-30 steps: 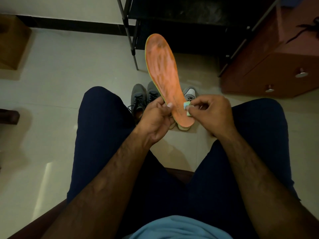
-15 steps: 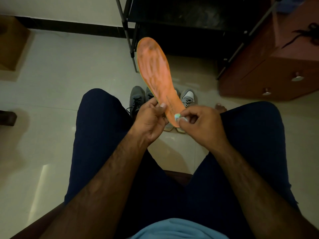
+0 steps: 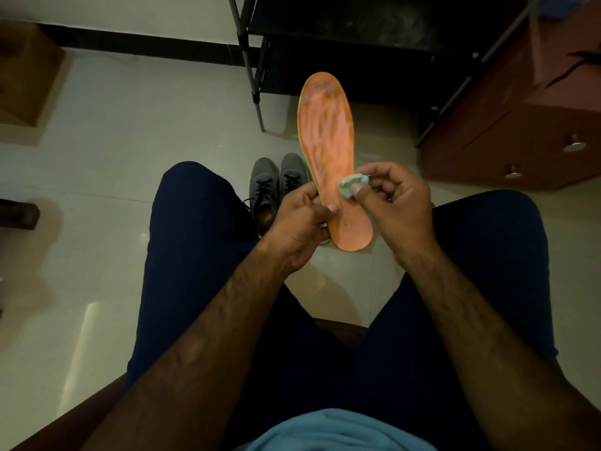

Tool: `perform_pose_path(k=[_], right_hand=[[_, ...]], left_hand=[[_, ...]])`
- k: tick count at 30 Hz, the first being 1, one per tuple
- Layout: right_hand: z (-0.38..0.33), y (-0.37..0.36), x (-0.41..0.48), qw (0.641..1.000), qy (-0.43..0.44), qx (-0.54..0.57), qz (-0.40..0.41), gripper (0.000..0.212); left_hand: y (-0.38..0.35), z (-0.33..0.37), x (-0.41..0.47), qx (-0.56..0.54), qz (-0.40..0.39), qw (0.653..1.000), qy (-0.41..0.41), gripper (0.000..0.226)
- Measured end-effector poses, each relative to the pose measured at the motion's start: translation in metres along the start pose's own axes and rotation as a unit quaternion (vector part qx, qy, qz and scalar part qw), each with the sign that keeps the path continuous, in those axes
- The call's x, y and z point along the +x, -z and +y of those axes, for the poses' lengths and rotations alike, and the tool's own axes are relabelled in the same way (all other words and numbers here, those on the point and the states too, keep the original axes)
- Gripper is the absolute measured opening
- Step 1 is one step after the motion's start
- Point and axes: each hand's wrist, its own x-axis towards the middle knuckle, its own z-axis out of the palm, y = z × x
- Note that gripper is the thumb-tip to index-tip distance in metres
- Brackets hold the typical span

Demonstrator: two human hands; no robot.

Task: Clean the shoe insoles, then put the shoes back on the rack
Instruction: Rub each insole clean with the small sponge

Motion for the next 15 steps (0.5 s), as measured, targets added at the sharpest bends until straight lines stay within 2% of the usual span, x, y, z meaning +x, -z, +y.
perform_pose_path(k=[3,6,8,11,15], right_hand=[[0.003,-0.001,-0.005,0.993,0.052,-0.103,0.002,0.022],[0.006,0.0,-0.012,0.968,0.134,-0.21,-0.028,0.021],[0.005,0.002,-0.015,0.961,0.159,-0.222,-0.042,0.015],[0.001,0.001,-0.018,0.953,0.185,-0.239,-0.032,0.018],[-0.001,-0.002,-0.017,0.945,0.174,-0.275,-0.026,0.018]], left_hand=[[0.0,0.0,0.001,-0.003,-0.006,1.0,-0.001,0.045],[0.003,0.001,0.002,-0.015,-0.013,1.0,-0.007,0.047],[0.004,0.003,0.002,-0.021,-0.014,1.0,-0.006,0.05],[0.003,0.004,0.002,-0.023,-0.022,0.999,-0.011,0.059],[0.002,0.0,0.002,0.002,-0.026,0.999,-0.019,0.05]])
